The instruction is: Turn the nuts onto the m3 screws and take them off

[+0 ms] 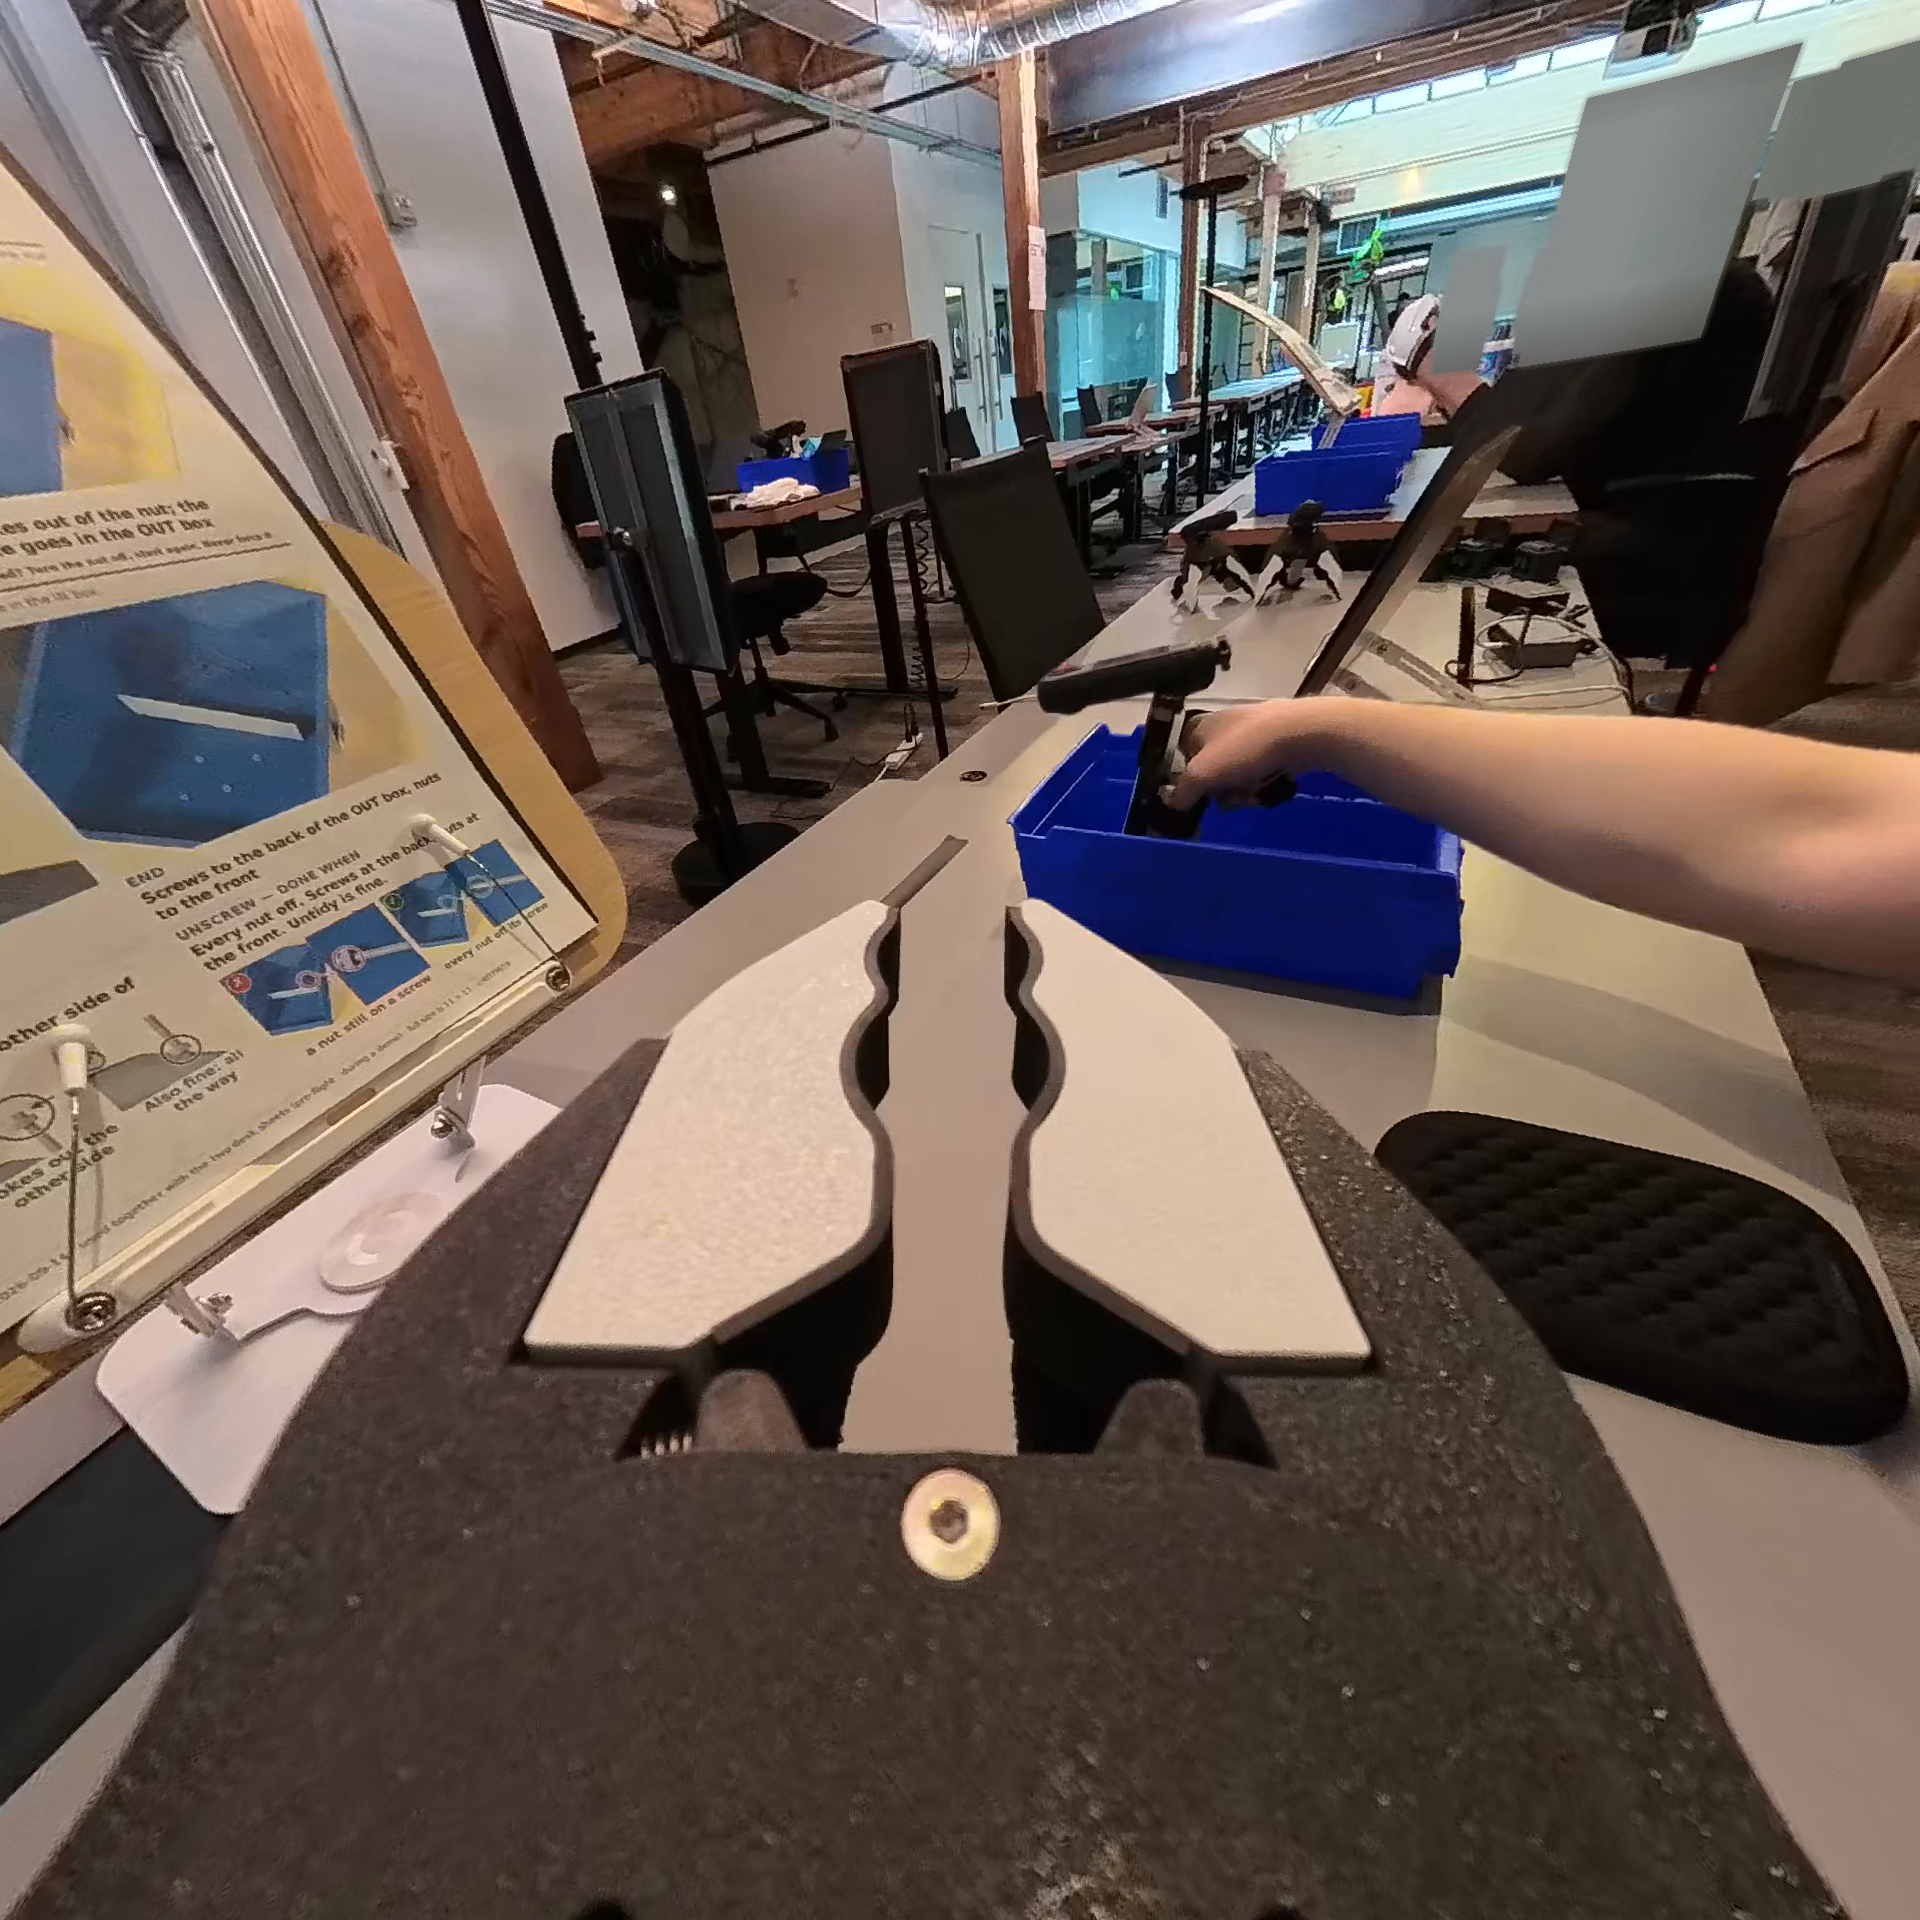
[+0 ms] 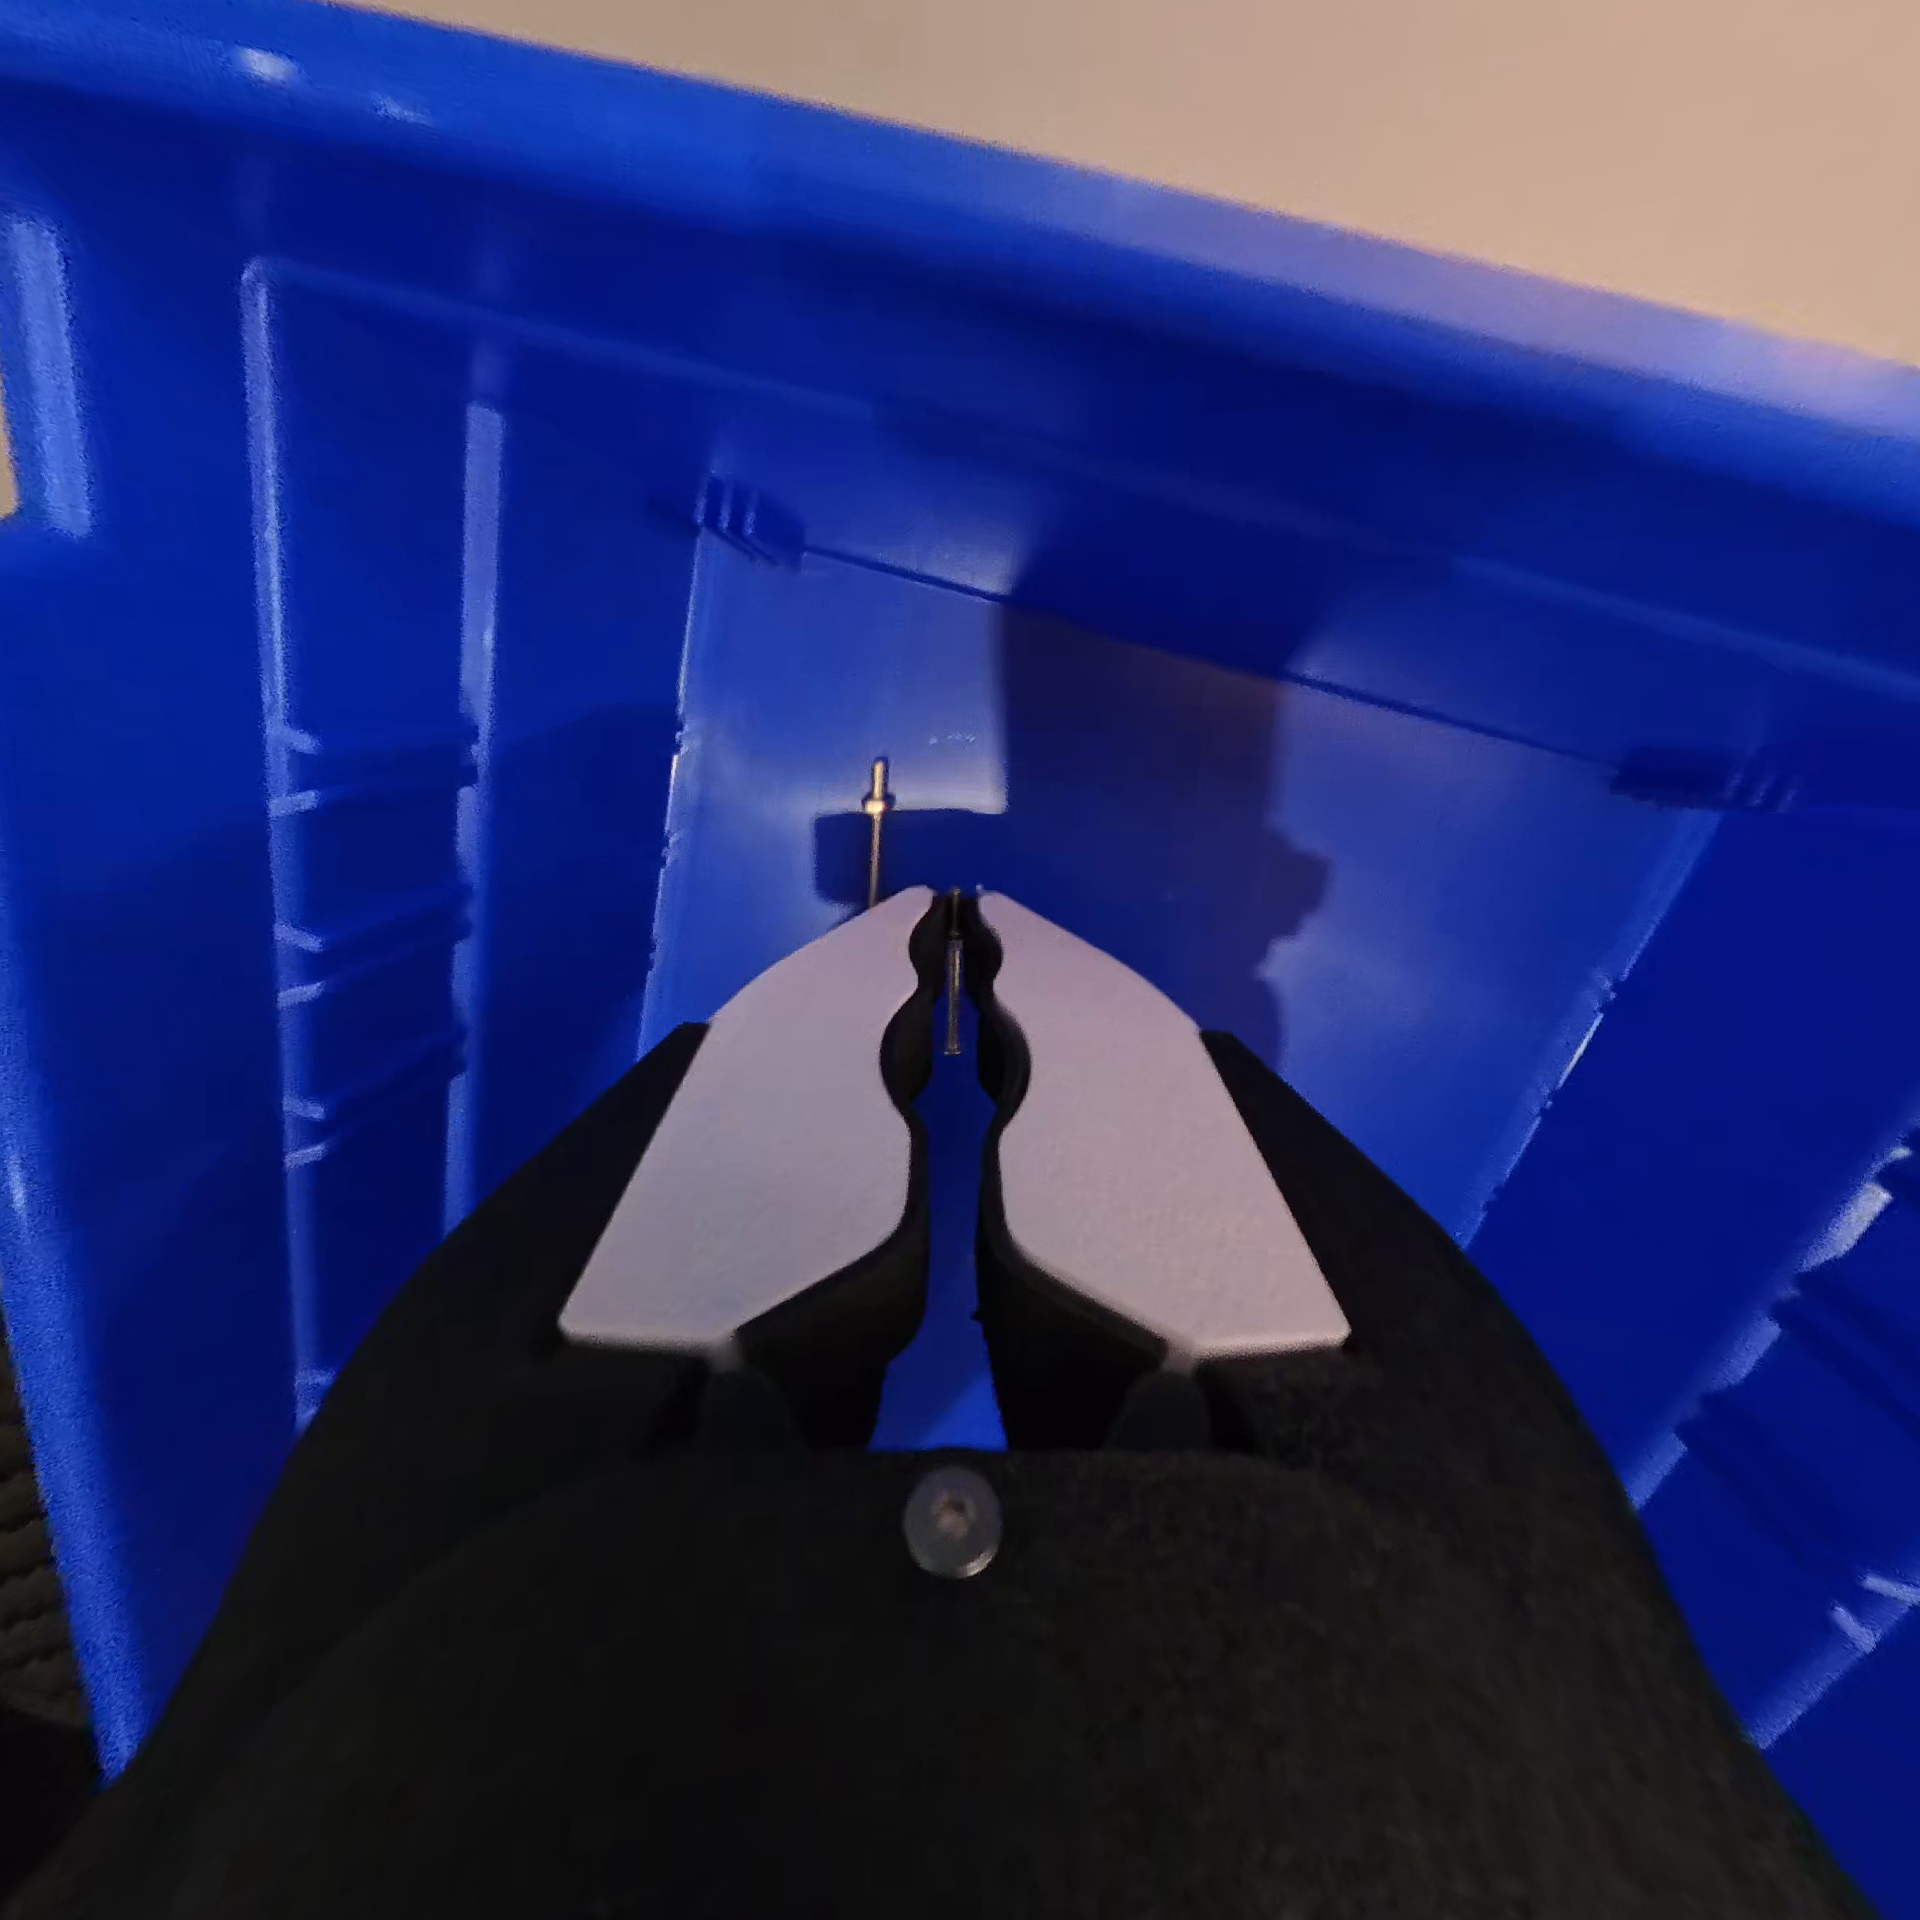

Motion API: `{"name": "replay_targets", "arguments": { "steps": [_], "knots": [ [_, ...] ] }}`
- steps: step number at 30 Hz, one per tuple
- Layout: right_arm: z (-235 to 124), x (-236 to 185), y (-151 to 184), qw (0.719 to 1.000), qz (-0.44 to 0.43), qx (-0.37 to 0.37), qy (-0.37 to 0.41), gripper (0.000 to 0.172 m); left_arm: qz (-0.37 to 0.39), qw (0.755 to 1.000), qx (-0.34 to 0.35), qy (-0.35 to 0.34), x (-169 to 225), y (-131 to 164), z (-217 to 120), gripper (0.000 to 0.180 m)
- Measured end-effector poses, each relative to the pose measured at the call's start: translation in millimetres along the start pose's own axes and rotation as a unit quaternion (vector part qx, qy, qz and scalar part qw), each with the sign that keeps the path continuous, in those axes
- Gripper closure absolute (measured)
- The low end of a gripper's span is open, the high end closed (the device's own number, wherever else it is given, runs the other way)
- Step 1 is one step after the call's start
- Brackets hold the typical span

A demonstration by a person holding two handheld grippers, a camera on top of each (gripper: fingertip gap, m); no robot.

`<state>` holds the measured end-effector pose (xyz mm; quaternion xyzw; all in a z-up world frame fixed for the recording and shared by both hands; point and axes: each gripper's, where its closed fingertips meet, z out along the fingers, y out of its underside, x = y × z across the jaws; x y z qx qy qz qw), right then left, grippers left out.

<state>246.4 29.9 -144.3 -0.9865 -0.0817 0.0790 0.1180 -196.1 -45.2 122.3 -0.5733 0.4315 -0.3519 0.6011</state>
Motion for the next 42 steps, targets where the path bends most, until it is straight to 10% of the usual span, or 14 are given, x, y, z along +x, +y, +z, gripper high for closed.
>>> {"name": "replay_targets", "arguments": {
  "steps": [18, 24, 34, 37, 42],
  "knots": [
    [6.3, 2.2, -14.6, 0.998, -0.004, 0.061, -0.008, 0.161, 0.006, 1.000, 0.002, 0.004, 5.6, -8.8, -11.0, 0.162],
    [-74.0, 8.6, -23.9, 0.984, -0.014, 0.162, 0.077, 0.160, 0.016, 1.000, 0.020, -0.017, -0.8, -22.4, -27.7, 0.162],
    [-336.3, -156.1, -83.6, 0.807, -0.123, 0.564, 0.127, 0.127, -0.053, 0.996, 0.048, -0.054, -31.5, -29.6, -53.4, 0.162],
    [-352.7, -244.0, -88.5, 0.728, -0.178, 0.661, 0.022, 0.115, -0.057, 0.994, 0.043, -0.077, -45.4, -22.9, -58.3, 0.162],
    [-291.9, -326.2, -98.8, 0.696, -0.229, 0.680, -0.032, 0.127, -0.059, 0.990, 0.011, -0.125, -69.9, -0.6, -61.5, 0.162]
  ]
}}
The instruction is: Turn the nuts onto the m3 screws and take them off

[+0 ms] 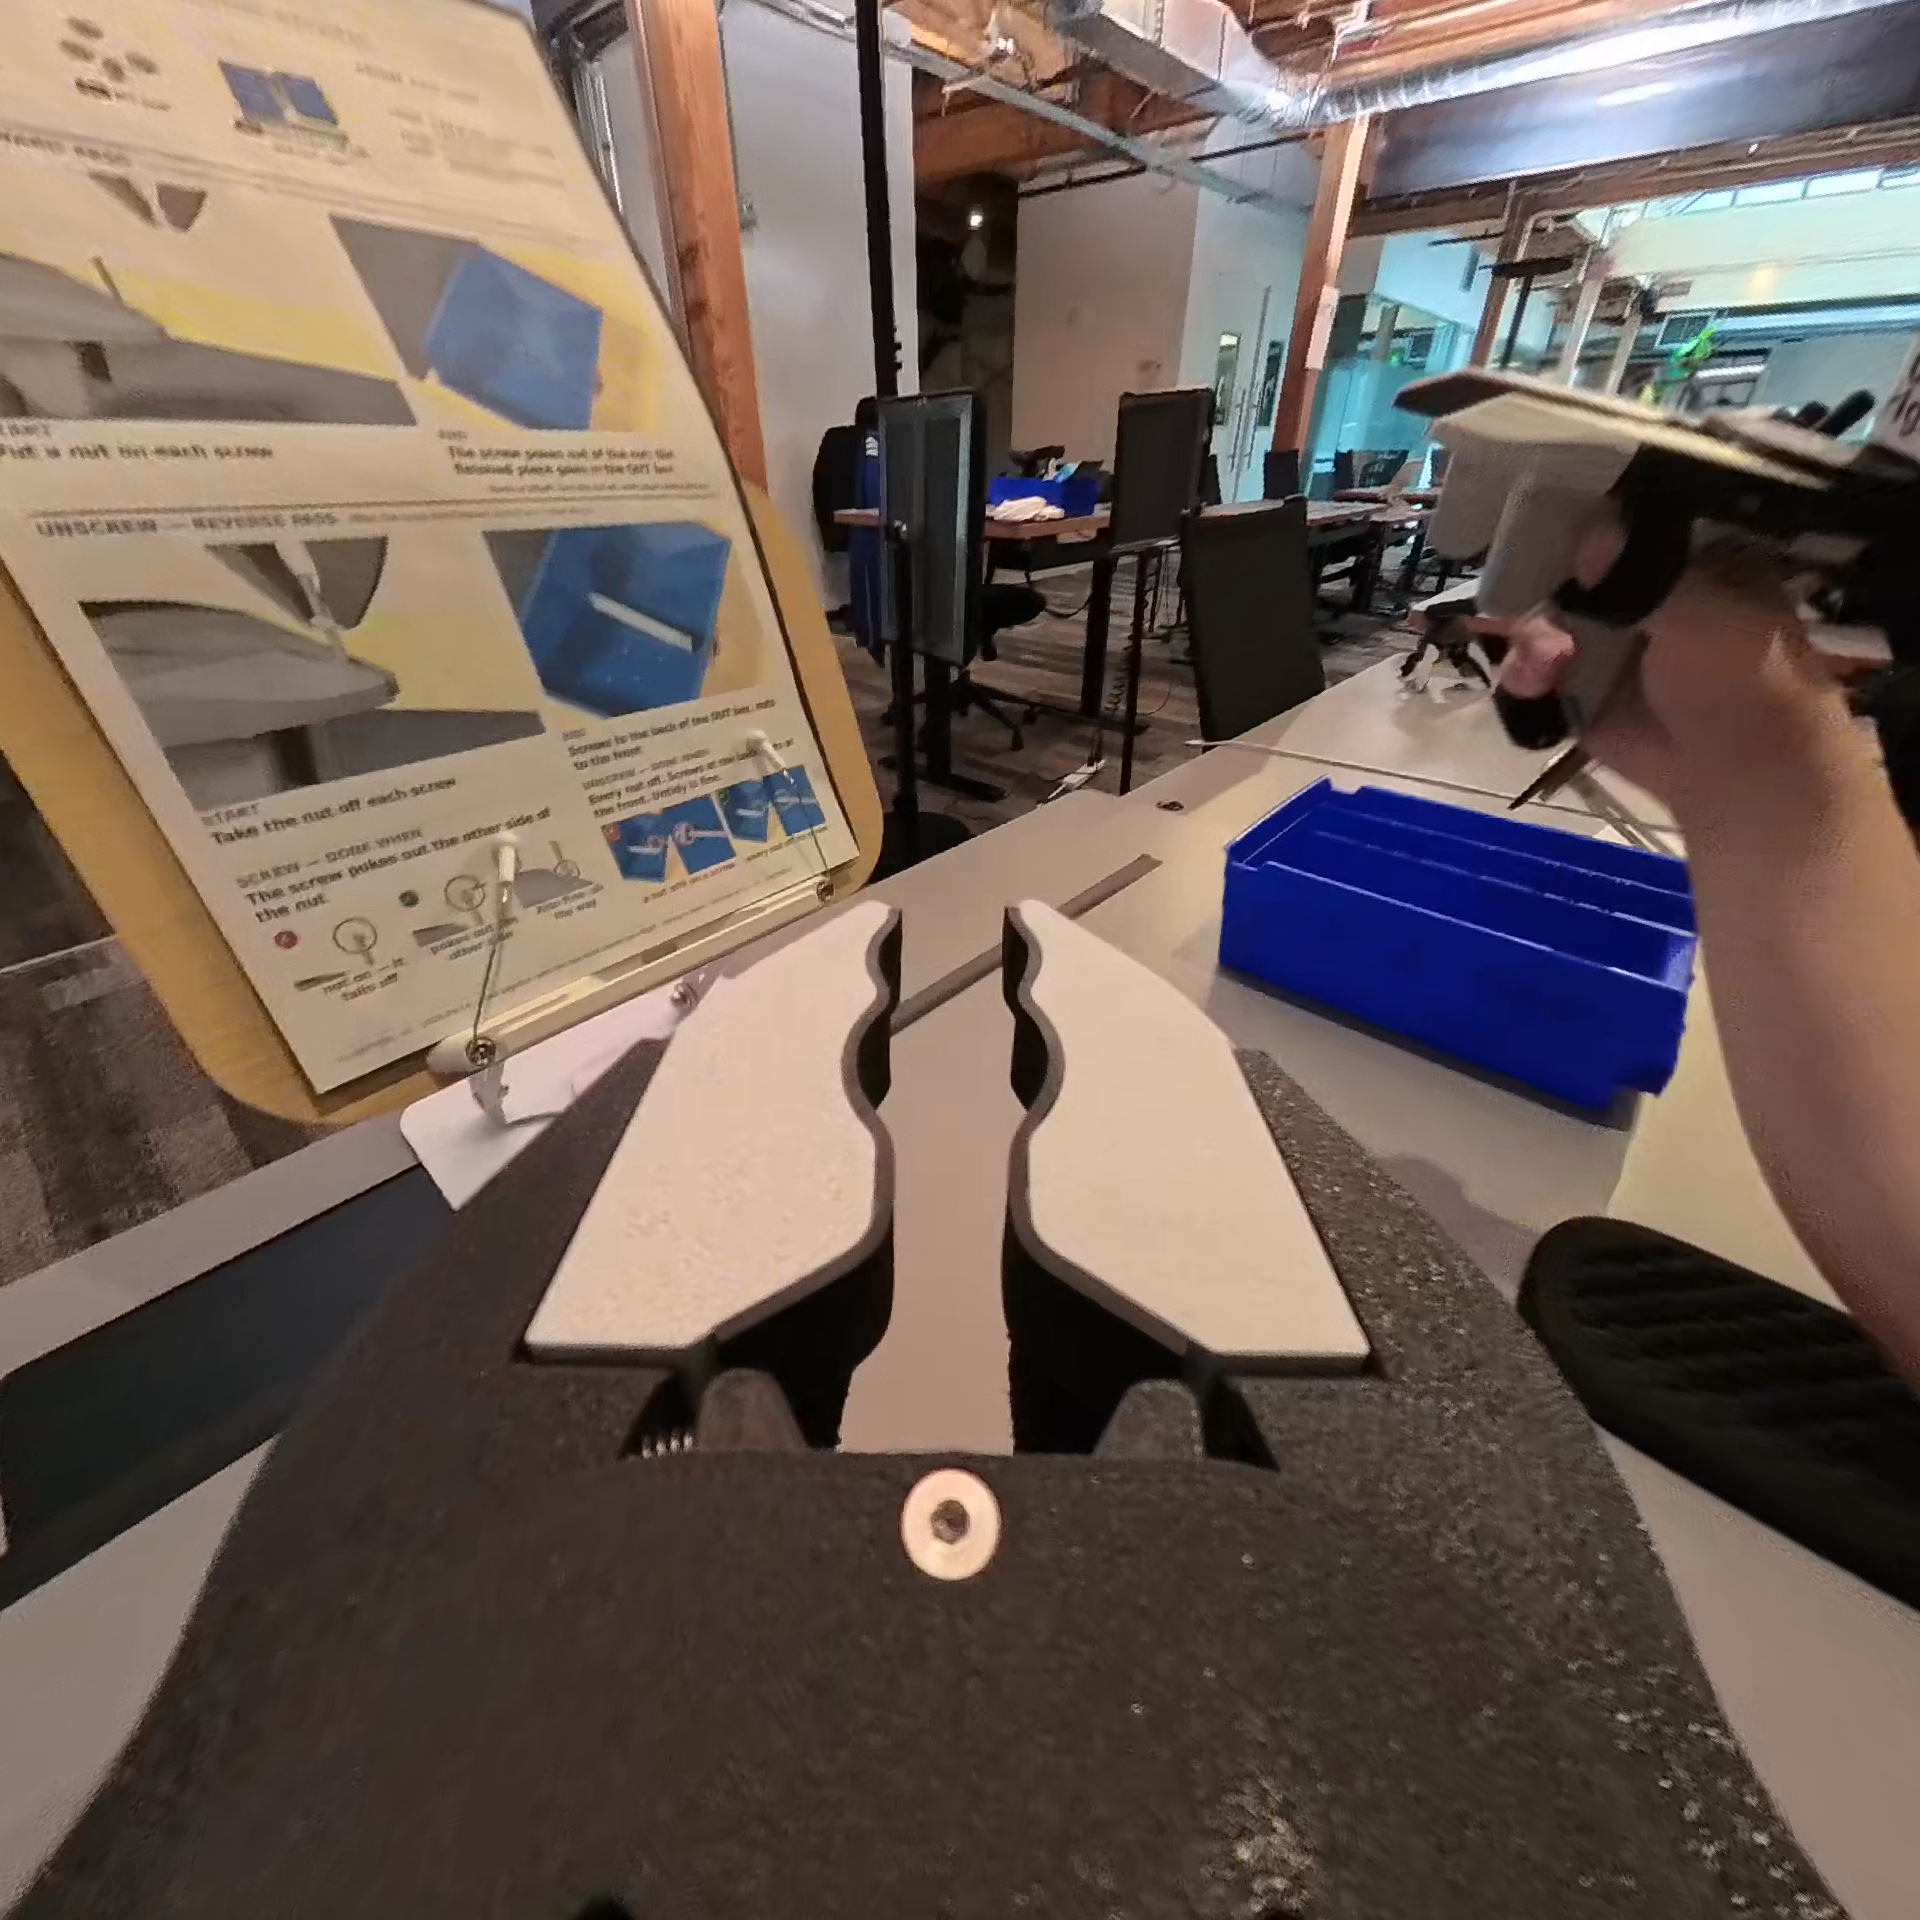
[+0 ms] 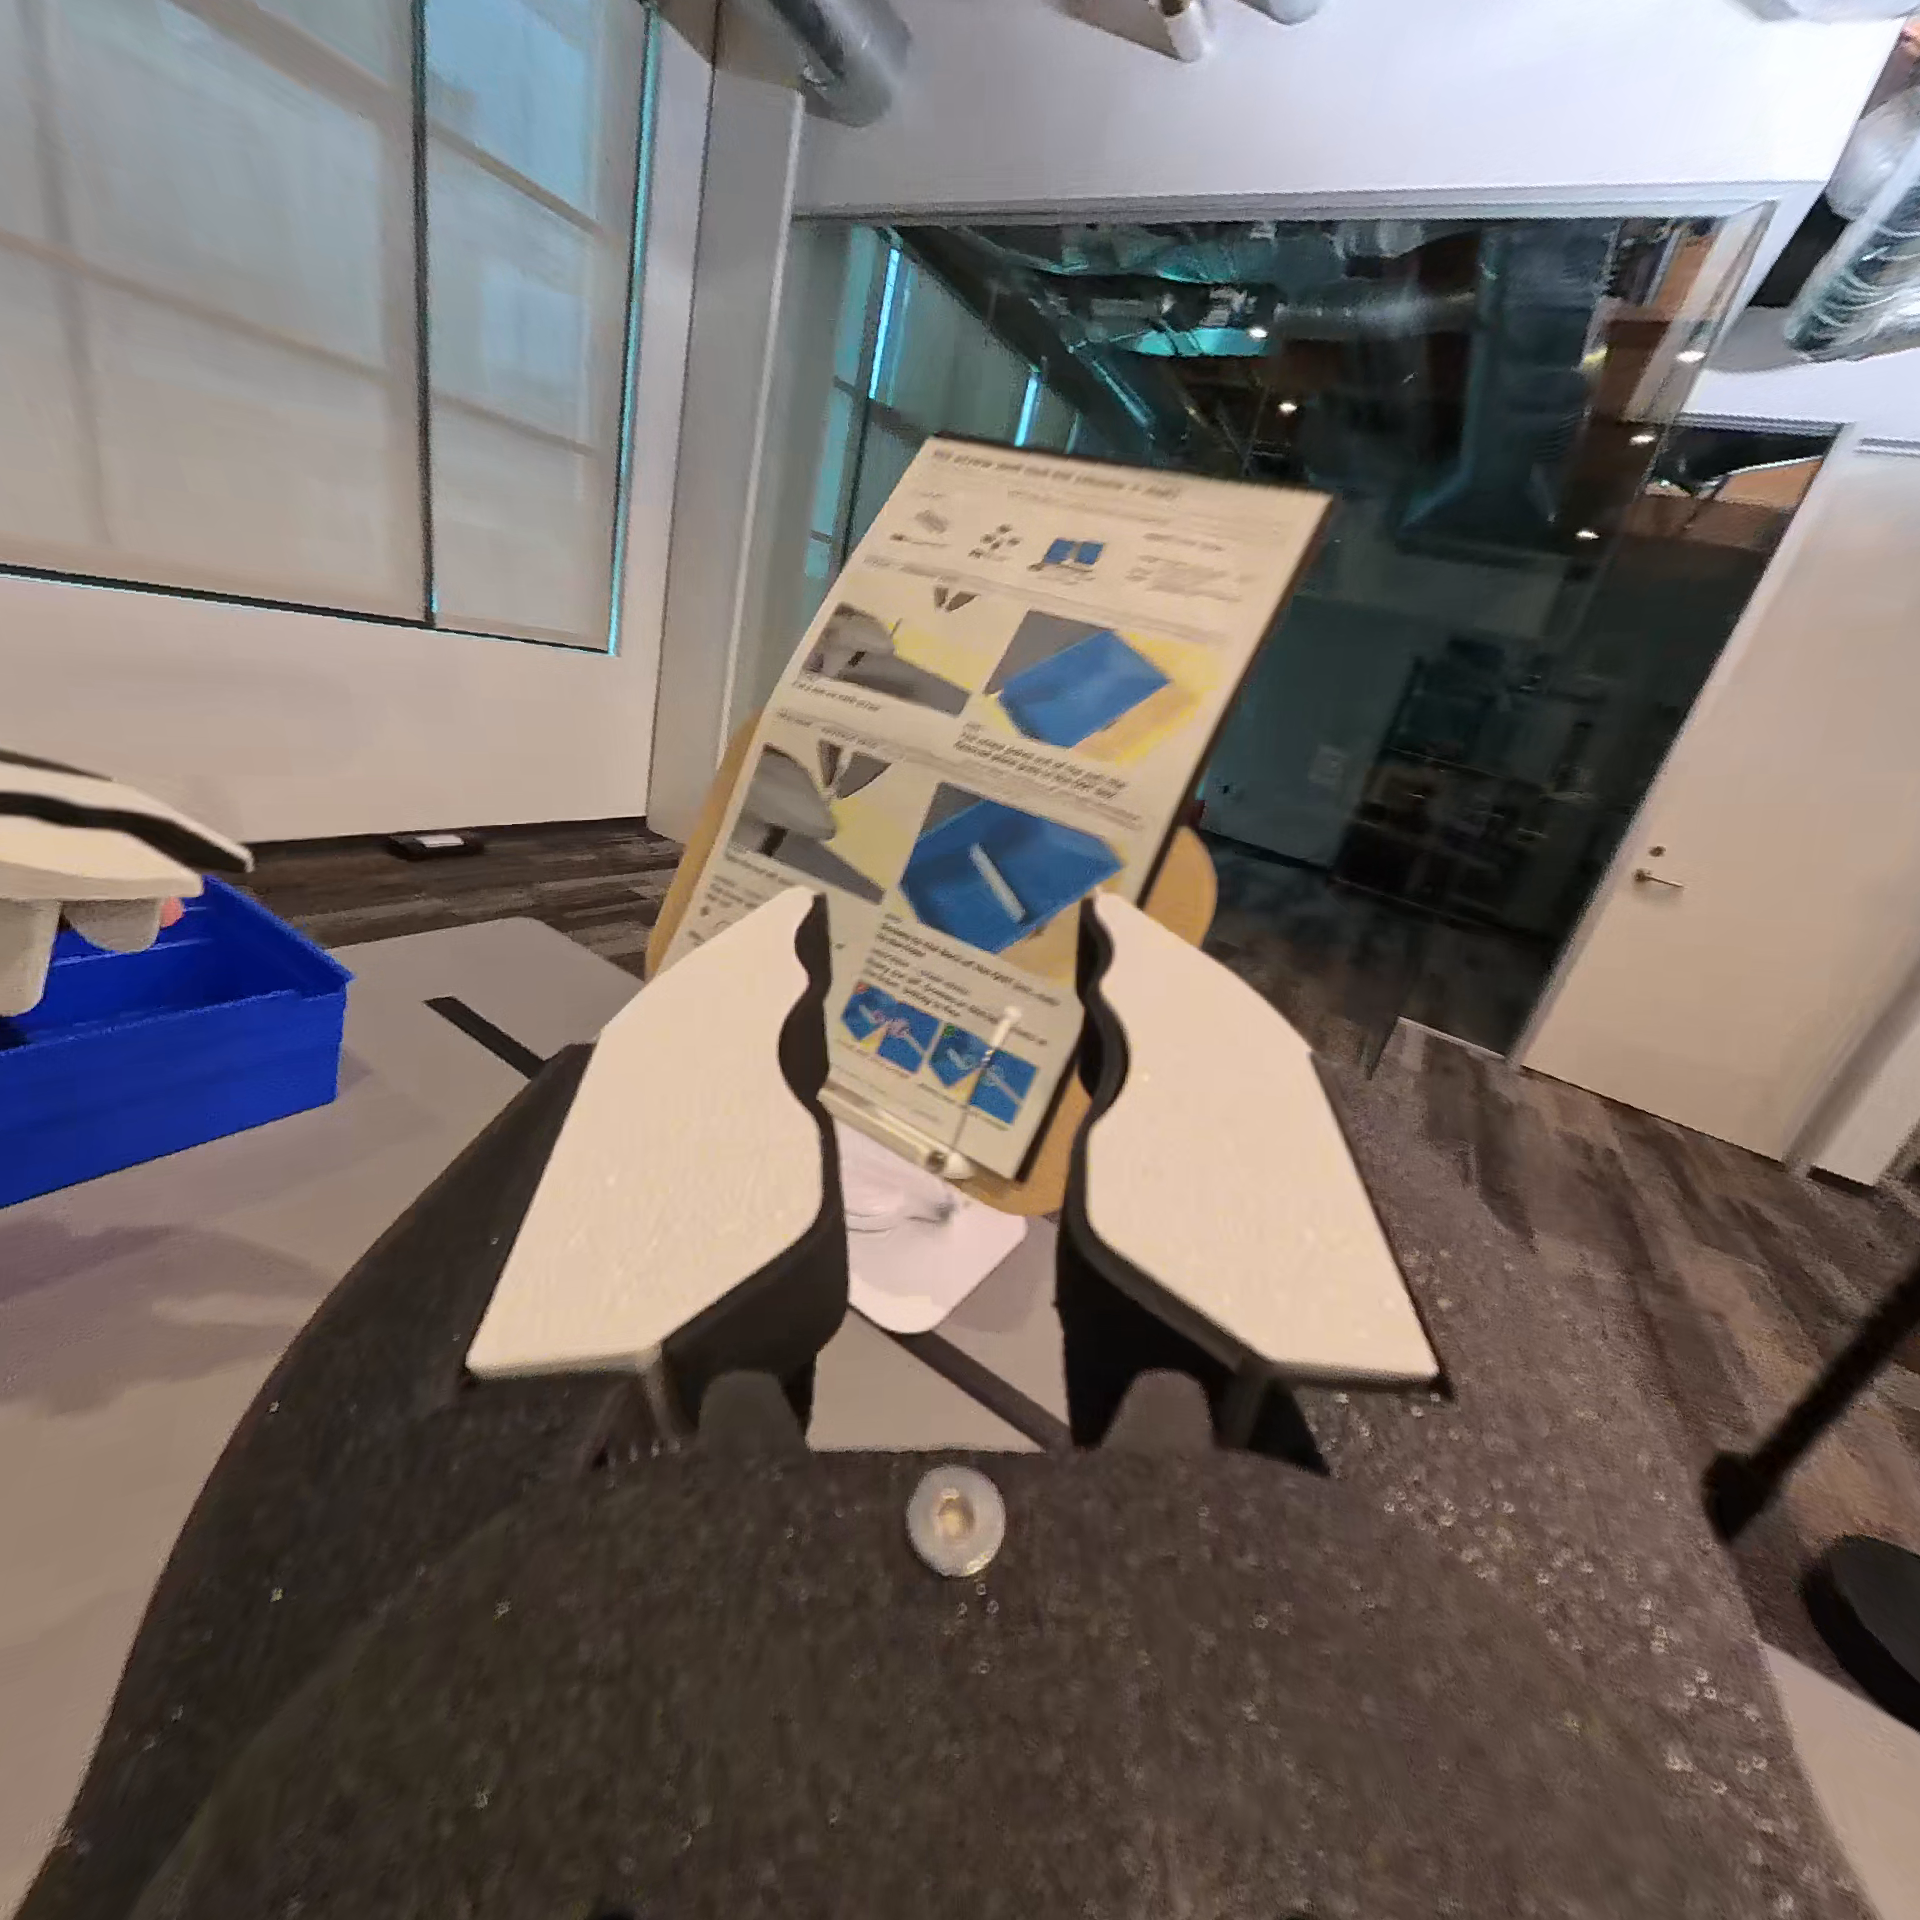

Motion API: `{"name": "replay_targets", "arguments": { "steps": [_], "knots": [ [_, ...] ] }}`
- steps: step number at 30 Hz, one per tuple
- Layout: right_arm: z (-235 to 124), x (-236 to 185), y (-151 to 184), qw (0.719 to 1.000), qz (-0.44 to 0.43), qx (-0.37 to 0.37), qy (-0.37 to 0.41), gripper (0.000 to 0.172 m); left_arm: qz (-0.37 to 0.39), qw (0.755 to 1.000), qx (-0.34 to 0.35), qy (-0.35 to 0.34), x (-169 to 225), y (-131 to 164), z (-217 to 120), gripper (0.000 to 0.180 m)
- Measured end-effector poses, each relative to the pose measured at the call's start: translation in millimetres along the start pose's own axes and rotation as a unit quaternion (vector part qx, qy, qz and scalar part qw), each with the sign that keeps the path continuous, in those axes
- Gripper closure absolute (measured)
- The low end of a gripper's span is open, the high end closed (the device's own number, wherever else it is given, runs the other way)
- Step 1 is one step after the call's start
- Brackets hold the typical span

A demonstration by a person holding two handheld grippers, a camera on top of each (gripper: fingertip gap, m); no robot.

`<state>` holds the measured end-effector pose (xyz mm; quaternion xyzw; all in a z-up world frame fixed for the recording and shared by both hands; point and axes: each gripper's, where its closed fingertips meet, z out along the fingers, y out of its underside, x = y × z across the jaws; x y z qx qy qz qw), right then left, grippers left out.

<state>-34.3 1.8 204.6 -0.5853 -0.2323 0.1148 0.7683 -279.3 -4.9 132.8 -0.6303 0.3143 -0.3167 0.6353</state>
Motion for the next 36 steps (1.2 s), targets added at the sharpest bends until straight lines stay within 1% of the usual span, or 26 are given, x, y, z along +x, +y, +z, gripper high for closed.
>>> {"name": "replay_targets", "arguments": {
  "steps": [3, 5, 8, 10, 13, 15, 18, 20, 22, 24, 25, 26, 27, 28, 30, 31, 32, 34, 36],
  "knots": [
    [22.0, -27.8, 35.8, 0.999, 0.025, -0.006, -0.031, 0.134, -0.006, 1.000, -0.014, -0.005, -6.9, 11.2, 3.0, 0.162],
    [33.8, -38.4, 50.6, 0.998, 0.040, -0.012, -0.056, 0.136, -0.009, 1.000, -0.015, -0.013, -12.1, 13.0, 5.0, 0.162],
    [41.7, -47.4, 64.9, 0.995, 0.046, -0.030, -0.078, 0.137, -0.008, 1.000, -0.007, -0.025, -17.0, 10.8, 7.0, 0.162],
    [44.7, -46.9, 73.4, 0.995, 0.048, -0.034, -0.076, 0.138, 0.002, 0.999, -0.014, -0.034, -19.3, 12.9, 7.0, 0.162],
    [48.8, -52.9, 80.5, 0.991, 0.075, -0.038, -0.102, 0.138, 0.017, 0.998, -0.027, -0.048, -20.0, 9.1, -0.6, 0.159],
    [50.8, -54.7, 84.1, 0.990, 0.081, -0.045, -0.109, 0.138, 0.034, 0.997, -0.029, -0.059, -19.1, -2.4, -17.2, 0.156],
    [54.1, -56.7, 96.0, 0.989, 0.067, -0.068, -0.110, 0.138, 0.069, 0.991, -0.038, -0.106, -32.0, -24.5, -61.2, 0.157],
    [56.4, -58.6, 106.2, 0.989, 0.053, -0.088, -0.109, 0.138, 0.093, 0.984, -0.069, -0.138, -45.8, -32.1, -99.3, 0.163],
    [60.2, -61.0, 115.5, 0.987, 0.045, -0.106, -0.112, 0.138, 0.111, 0.971, -0.127, -0.169, -65.2, -26.9, -140.9, 0.164],
    [63.1, -66.1, 123.2, 0.984, 0.033, -0.126, -0.125, 0.138, 0.118, 0.950, -0.195, -0.215, -93.0, -11.0, -185.6, 0.163],
    [64.4, -66.6, 126.2, 0.983, 0.023, -0.133, -0.123, 0.138, 0.108, 0.936, -0.231, -0.243, -109.1, 2.3, -207.9, 0.164],
    [65.9, -65.3, 128.1, 0.984, 0.011, -0.137, -0.115, 0.138, 0.080, 0.921, -0.271, -0.269, -125.2, 21.1, -229.8, 0.163],
    [66.9, -64.8, 129.3, 0.984, -0.001, -0.139, -0.111, 0.138, 0.045, 0.905, -0.315, -0.281, -136.6, 43.9, -248.6, 0.162],
    [67.6, -65.2, 129.7, 0.984, -0.008, -0.140, -0.109, 0.138, 0.014, 0.895, -0.351, -0.277, -142.9, 66.9, -262.4, 0.162],
    [69.8, -68.8, 129.0, 0.984, 0.000, -0.134, -0.115, 0.138, -0.029, 0.882, -0.394, -0.258, -150.2, 106.9, -278.5, 0.163],
    [71.3, -73.3, 127.1, 0.983, 0.020, -0.128, -0.127, 0.138, -0.045, 0.874, -0.414, -0.251, -152.7, 125.5, -283.9, 0.164],
    [72.4, -80.0, 123.0, 0.980, 0.054, -0.119, -0.149, 0.138, -0.054, 0.862, -0.442, -0.242, -154.2, 144.3, -289.4, 0.164],
    [73.0, -89.3, 108.6, 0.968, 0.136, -0.089, -0.191, 0.139, -0.066, 0.830, -0.500, -0.239, -156.4, 178.0, -300.6, 0.162],
    [70.5, -89.4, 92.4, 0.956, 0.194, -0.049, -0.215, 0.140, -0.075, 0.807, -0.539, -0.231, -156.0, 201.9, -302.9, 0.162]
  ]
}}
